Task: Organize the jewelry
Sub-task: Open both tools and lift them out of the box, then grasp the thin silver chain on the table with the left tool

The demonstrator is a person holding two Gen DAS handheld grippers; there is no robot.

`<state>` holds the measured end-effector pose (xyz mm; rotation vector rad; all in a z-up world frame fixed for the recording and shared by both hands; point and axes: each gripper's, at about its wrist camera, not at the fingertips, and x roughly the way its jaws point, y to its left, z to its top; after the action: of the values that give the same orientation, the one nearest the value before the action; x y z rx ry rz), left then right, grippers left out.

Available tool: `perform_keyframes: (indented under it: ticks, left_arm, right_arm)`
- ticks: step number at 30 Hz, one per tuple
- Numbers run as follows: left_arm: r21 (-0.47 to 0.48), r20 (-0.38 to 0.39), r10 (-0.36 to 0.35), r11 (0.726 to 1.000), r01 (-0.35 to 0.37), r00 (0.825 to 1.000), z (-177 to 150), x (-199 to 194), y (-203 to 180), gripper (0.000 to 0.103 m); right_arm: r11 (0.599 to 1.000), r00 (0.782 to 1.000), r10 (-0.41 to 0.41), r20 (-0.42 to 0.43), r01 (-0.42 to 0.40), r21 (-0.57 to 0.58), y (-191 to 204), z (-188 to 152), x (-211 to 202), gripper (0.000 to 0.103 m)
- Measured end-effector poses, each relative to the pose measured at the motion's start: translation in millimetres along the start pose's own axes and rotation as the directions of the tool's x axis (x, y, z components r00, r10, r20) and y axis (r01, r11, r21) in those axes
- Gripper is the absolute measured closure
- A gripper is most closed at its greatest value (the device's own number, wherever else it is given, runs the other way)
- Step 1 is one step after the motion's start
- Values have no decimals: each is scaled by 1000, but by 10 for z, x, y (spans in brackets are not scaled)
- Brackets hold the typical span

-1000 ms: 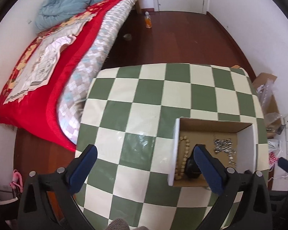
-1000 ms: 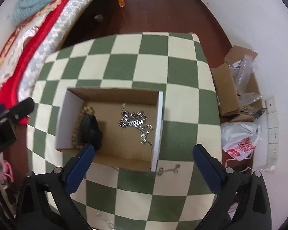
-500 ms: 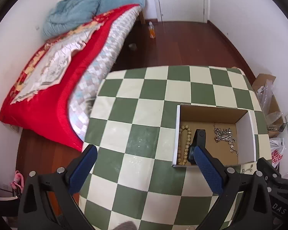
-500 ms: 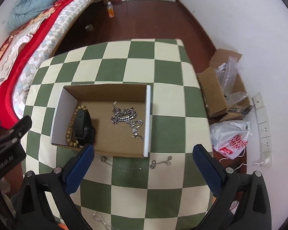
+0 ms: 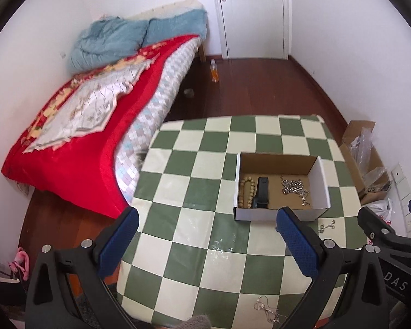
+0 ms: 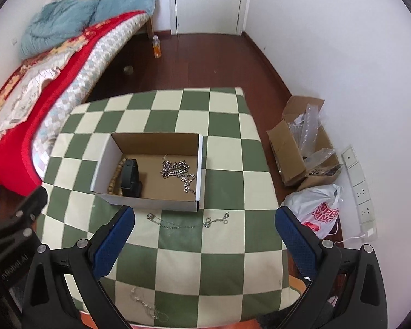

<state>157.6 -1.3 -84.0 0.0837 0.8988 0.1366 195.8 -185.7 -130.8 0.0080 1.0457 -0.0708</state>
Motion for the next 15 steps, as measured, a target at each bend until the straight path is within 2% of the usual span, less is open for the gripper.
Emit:
perform_keyframes:
  ticks: [4,8,12,14,15]
  left_arm:
    - [-16,37,-6,1000,7,999,-44,-267,46,0]
    - [-28,30,6,1000,-5,1000,-196,-363,96,0]
    - [-4,-76,32,999,-32,997,-535,-147,47,0]
    - [12,-158,38,999,-37,987,-757,60,-16,0]
    - [22,-193,39,999,-35,980,-844,157,-51,0]
  right_arm:
    - [1000,999,15,31,-16,20,-52,-96,-243,0]
    - [998,998,42,37,-44,43,-127,-237,-420,0]
    - [996,998,62,-9,-61,63,-241,-478,-409,0]
    - [995,997,60,-57,-56,82,-321,-645,-293,0]
    - [995,995,61,-81,-53,90,-351,-717,-225,5]
